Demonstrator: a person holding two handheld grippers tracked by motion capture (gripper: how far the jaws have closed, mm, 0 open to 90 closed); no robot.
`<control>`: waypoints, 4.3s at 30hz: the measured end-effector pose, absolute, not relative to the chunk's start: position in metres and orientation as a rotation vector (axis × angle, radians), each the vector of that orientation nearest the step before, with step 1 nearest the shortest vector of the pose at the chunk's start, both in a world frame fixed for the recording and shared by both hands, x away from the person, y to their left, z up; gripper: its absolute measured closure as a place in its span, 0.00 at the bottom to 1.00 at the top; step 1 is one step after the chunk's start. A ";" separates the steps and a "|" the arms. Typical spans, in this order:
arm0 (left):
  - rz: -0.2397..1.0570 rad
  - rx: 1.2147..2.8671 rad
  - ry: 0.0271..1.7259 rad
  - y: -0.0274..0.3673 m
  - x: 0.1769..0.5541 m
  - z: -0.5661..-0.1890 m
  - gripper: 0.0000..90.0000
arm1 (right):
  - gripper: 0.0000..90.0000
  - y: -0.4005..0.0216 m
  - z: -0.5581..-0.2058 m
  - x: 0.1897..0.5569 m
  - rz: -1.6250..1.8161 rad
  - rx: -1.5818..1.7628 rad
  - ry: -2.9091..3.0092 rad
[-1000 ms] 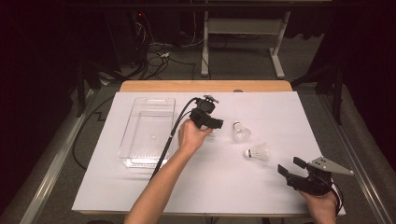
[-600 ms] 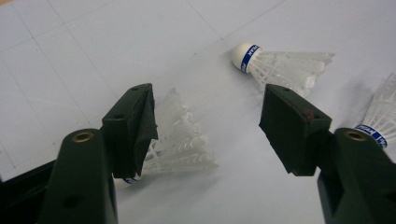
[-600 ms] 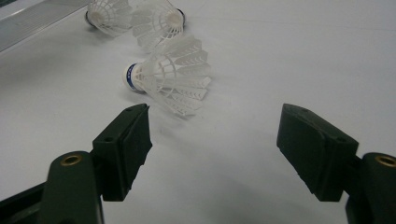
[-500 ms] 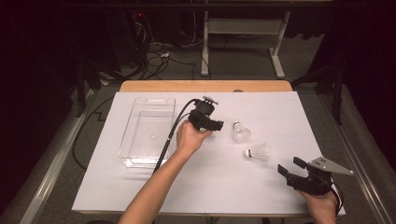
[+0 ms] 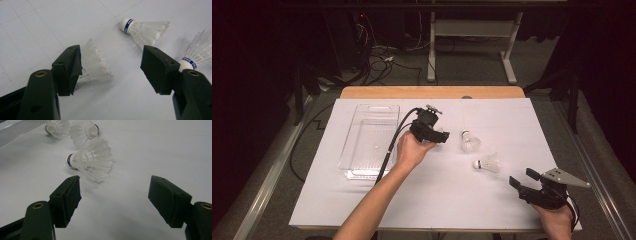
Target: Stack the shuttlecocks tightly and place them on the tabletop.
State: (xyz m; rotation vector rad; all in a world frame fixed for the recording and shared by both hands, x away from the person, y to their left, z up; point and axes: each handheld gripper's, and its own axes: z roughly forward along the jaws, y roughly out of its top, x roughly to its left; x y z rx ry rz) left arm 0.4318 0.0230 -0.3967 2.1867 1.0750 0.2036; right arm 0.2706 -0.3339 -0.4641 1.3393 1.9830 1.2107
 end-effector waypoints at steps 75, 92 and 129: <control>0.177 2.205 0.989 0.053 0.373 -0.403 0.39 | 0.29 -0.334 -0.464 0.270 1.216 1.341 1.977; 0.185 2.222 0.967 0.056 0.361 -0.408 0.39 | 0.29 -0.334 -0.464 0.270 1.214 1.341 1.977; 0.185 2.226 0.930 0.070 0.331 -0.421 0.40 | 0.29 -0.333 -0.464 0.271 1.208 1.340 1.983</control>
